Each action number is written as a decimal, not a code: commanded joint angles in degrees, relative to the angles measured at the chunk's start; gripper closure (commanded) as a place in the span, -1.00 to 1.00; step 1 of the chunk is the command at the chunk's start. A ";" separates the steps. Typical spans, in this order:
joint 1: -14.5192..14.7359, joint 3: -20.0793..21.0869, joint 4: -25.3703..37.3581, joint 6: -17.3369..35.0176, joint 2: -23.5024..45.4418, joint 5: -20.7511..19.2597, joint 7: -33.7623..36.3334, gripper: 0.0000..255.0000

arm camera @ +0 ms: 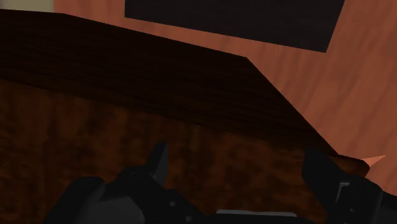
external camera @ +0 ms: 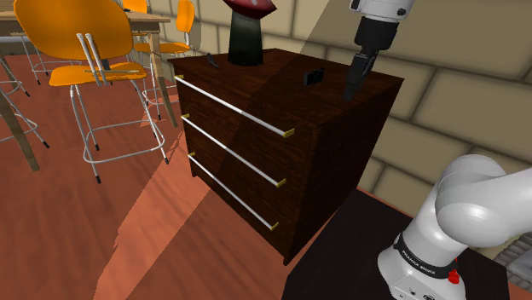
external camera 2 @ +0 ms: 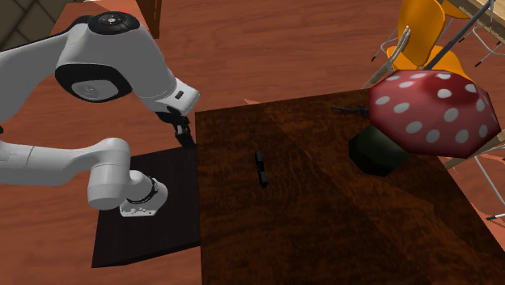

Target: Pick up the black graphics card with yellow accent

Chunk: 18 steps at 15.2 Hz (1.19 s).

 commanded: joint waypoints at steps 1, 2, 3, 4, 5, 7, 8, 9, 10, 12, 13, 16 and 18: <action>0.00 0.00 0.00 0.00 0.00 0.00 0.00 -1.00; 0.74 -1.77 1.60 -0.27 2.07 -1.10 -4.15 -1.00; 1.59 -3.51 3.35 -0.55 4.26 -2.15 -8.24 -1.00; 2.46 -5.17 5.24 -0.85 6.55 -3.10 -12.31 -1.00; 3.34 -6.74 7.26 -1.18 8.92 -3.95 -16.37 -1.00; 5.09 -9.63 11.65 -1.91 13.91 -5.30 -24.49 -1.00; 5.99 -10.96 14.00 -2.32 16.51 -5.83 -28.53 -1.00; 6.83 -12.20 16.46 -2.76 19.17 -6.25 -32.58 -1.00; 7.63 -13.33 19.01 -3.24 21.89 -6.55 -36.63 -1.00; 9.10 -15.35 24.37 -4.29 27.46 -6.87 -44.70 -1.00; 9.78 -16.23 27.18 -4.87 30.31 -6.90 -48.71 -1.00; 11.21 -18.14 36.05 -6.88 39.04 -6.54 -60.60 -1.00; 11.70 -18.78 42.34 -8.45 44.94 -6.07 -68.29 -1.00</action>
